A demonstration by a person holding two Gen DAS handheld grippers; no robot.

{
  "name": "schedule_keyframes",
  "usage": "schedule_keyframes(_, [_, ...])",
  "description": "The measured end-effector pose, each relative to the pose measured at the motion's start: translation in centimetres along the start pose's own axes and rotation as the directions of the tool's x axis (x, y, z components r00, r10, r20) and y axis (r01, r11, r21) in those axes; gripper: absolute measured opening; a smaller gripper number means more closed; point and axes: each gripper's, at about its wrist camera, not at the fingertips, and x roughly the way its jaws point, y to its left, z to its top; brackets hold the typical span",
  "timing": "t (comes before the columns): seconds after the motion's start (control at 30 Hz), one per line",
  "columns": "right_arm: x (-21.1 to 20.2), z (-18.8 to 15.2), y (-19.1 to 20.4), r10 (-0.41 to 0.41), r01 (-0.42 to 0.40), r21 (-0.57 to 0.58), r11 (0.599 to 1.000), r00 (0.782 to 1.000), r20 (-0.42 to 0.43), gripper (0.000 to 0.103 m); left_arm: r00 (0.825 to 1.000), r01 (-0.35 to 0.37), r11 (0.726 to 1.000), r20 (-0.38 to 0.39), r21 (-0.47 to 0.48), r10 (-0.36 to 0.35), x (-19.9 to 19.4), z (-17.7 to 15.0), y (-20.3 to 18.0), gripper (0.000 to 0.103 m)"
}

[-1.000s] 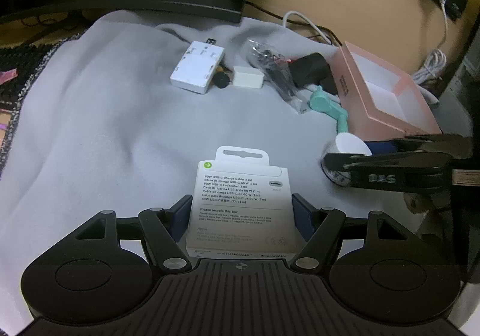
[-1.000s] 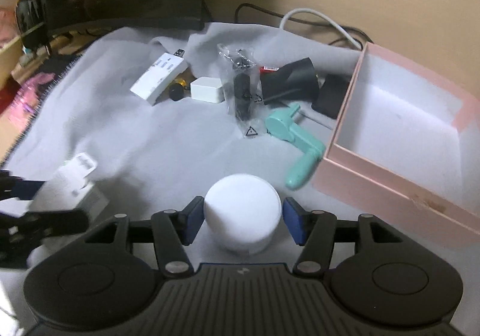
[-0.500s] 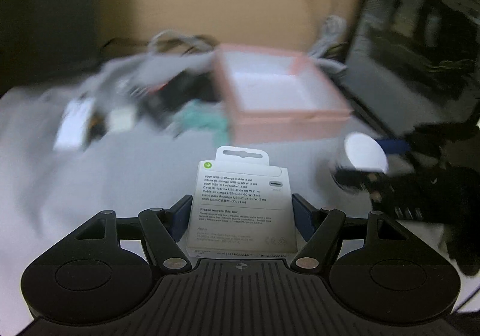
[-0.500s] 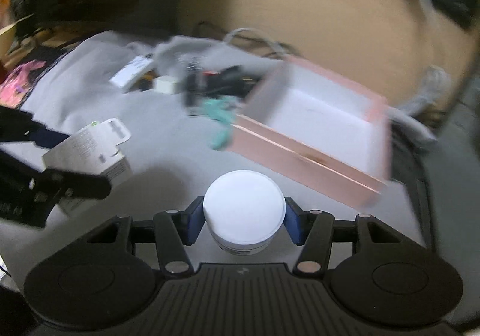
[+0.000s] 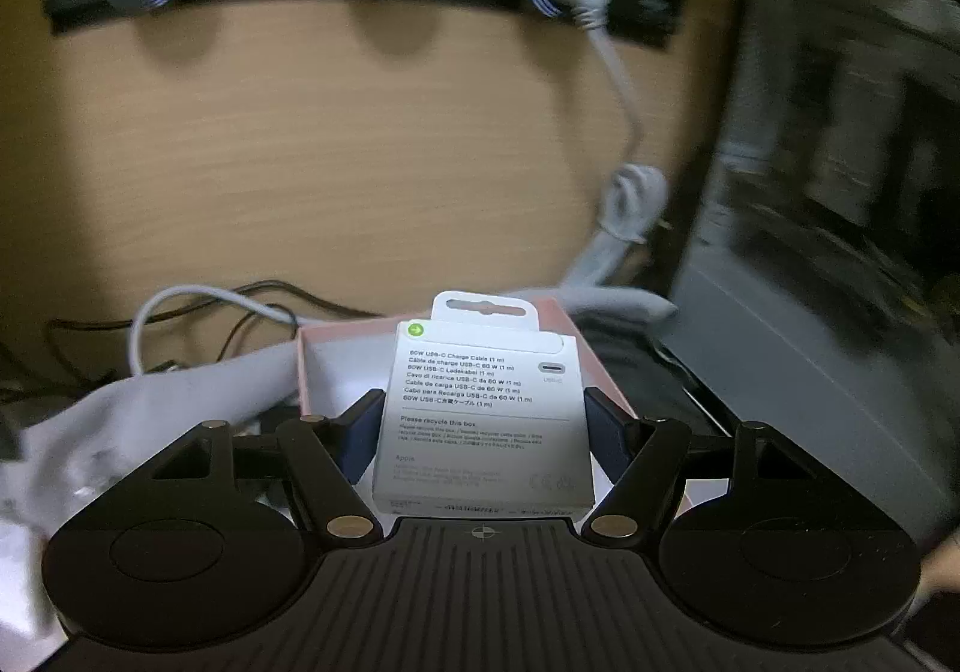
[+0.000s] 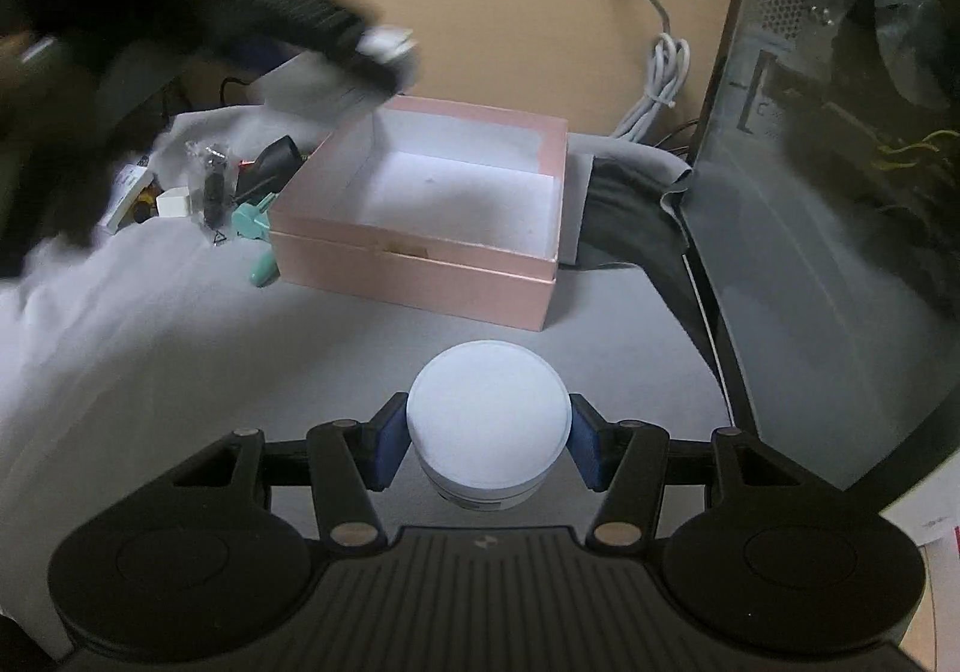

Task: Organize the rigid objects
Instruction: 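Drop the card into the pink box with the left tool while the right tool carries the jar over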

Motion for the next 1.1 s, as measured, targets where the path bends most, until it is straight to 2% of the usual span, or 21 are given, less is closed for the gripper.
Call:
schedule_keyframes(0.07, [0.6,0.0,0.0,0.010,-0.010,0.000,1.000,1.000,-0.019,0.054,0.997,-0.003,0.999,-0.077,-0.038,0.000,4.3,-0.1,0.5,0.075])
schedule_keyframes(0.13, [1.0,-0.4,-0.2,0.026,-0.026,-0.004,1.000,0.999,-0.034,0.054,0.993,-0.029,0.998,-0.114,-0.051,0.023,7.0,-0.8,0.9,0.071])
schedule_keyframes(0.2, [1.7,-0.9,-0.2,0.026,-0.027,-0.022,0.999,0.999,-0.044,0.054,0.990,-0.079,0.994,-0.119,-0.071,0.070,7.4,-1.4,1.1,0.071])
schedule_keyframes(0.23, [2.0,-1.2,-0.2,0.019,-0.021,-0.027,0.999,0.998,-0.054,0.054,0.991,-0.079,0.993,-0.111,-0.087,0.069,7.1,-1.6,1.2,0.071])
schedule_keyframes(0.3, [2.3,-1.6,-0.3,0.016,-0.018,-0.026,0.999,0.998,-0.069,0.054,0.995,-0.060,0.995,-0.081,-0.078,0.053,5.5,-1.9,1.4,0.071])
schedule_keyframes(0.4, [2.1,-1.7,-0.5,0.022,-0.023,-0.010,1.000,0.998,-0.066,0.054,0.995,-0.094,0.992,-0.045,-0.080,0.090,1.9,-2.2,2.5,0.071])
schedule_keyframes(0.5, [2.0,-1.2,-0.5,0.050,-0.052,-0.030,0.998,0.997,-0.057,0.054,0.992,-0.127,0.982,0.000,-0.137,0.128,-2.4,-3.2,4.9,0.071])
schedule_keyframes(0.6, [1.9,0.4,-0.7,0.041,-0.042,-0.035,0.999,0.999,-0.002,0.054,0.981,-0.186,0.953,0.017,-0.239,0.195,-6.0,-5.4,7.7,0.071])
schedule_keyframes(0.7, [1.6,2.8,-1.0,0.062,-0.061,-0.022,0.998,0.996,0.068,0.054,0.974,-0.217,0.910,-0.011,-0.353,0.228,-8.9,-8.5,10.1,0.070])
schedule_keyframes(0.8, [2.3,5.8,-1.2,0.081,-0.080,-0.007,0.997,0.991,0.104,0.054,0.967,-0.253,0.874,-0.089,-0.416,0.238,-10.9,-11.7,11.3,0.070])
schedule_keyframes(1.0, [7.6,12.1,-1.0,0.191,-0.194,0.060,0.979,0.980,0.054,0.055,0.949,-0.314,0.846,-0.165,-0.431,0.269,-13.5,-15.2,12.2,0.070])
schedule_keyframes(1.1, [11.6,14.1,-0.4,0.294,-0.286,0.148,0.947,0.955,-0.035,0.054,0.946,-0.324,0.839,-0.175,-0.436,0.274,-14.5,-15.9,12.6,0.070])
